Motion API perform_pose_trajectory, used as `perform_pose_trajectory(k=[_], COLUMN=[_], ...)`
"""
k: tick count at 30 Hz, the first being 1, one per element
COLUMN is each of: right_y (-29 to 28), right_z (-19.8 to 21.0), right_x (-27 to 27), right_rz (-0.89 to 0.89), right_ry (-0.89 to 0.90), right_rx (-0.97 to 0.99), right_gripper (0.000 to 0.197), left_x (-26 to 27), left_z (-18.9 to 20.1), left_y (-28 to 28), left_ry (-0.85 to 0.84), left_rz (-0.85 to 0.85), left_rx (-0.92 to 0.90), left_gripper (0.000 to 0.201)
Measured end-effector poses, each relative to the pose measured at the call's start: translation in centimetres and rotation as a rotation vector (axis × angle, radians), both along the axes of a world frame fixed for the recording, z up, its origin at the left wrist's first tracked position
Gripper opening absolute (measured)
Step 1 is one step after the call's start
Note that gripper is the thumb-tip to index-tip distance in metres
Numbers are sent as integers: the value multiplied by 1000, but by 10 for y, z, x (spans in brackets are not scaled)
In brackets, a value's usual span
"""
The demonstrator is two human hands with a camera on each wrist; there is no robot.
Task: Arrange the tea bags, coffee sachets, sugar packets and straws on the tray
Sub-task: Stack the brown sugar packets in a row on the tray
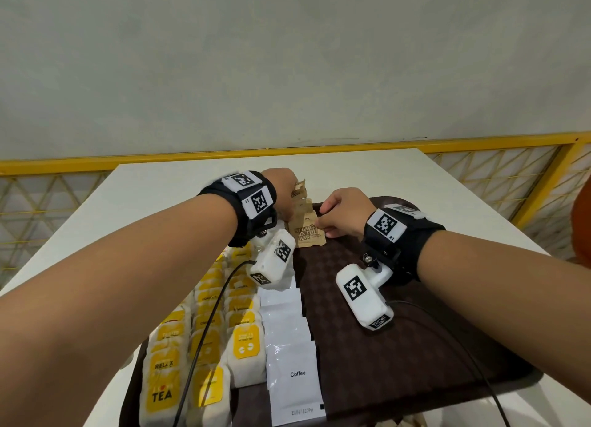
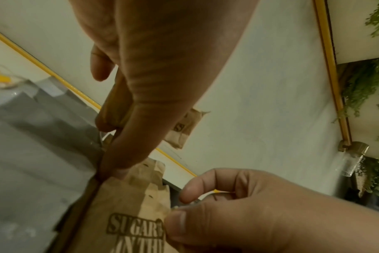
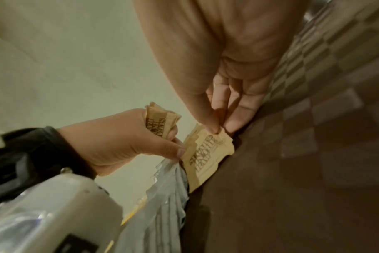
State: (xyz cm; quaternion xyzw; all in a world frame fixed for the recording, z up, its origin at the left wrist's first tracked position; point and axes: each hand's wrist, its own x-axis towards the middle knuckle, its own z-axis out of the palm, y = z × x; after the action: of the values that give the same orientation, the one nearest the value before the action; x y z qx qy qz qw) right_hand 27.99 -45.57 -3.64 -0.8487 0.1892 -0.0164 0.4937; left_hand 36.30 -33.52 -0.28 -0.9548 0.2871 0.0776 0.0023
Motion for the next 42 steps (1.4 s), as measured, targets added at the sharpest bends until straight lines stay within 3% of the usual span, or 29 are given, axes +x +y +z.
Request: perform_pose_trajectory(k=[15, 21, 30, 33, 37, 39, 42], right_y=[4, 6, 0, 2, 1, 5, 15], right_z=[0, -1, -5, -6, -1, 12, 30], right_x=[2, -1, -2, 1, 4, 0, -7], right_rz=[-15, 11, -11, -20, -21, -9, 139], right_ry=[-24, -21, -55, -100, -180, -278, -340], right_rx=[49, 56, 29, -2, -28, 144, 412], right_gripper=[28, 27, 21, 13, 10, 7, 19], left_x=[1, 5, 7, 5, -8, -15, -19], left_z=[6, 8, 7, 8, 11, 11, 10], left_y=[1, 10, 28, 31, 32, 32, 31], left_ry=[-12, 4, 33, 155, 374, 456, 611], left_rz=[12, 52, 97, 100, 121, 89, 21], left_rx=[-25, -157, -281, -473, -831, -952, -1016], left_gripper=[34, 22, 24, 23, 37, 40, 44])
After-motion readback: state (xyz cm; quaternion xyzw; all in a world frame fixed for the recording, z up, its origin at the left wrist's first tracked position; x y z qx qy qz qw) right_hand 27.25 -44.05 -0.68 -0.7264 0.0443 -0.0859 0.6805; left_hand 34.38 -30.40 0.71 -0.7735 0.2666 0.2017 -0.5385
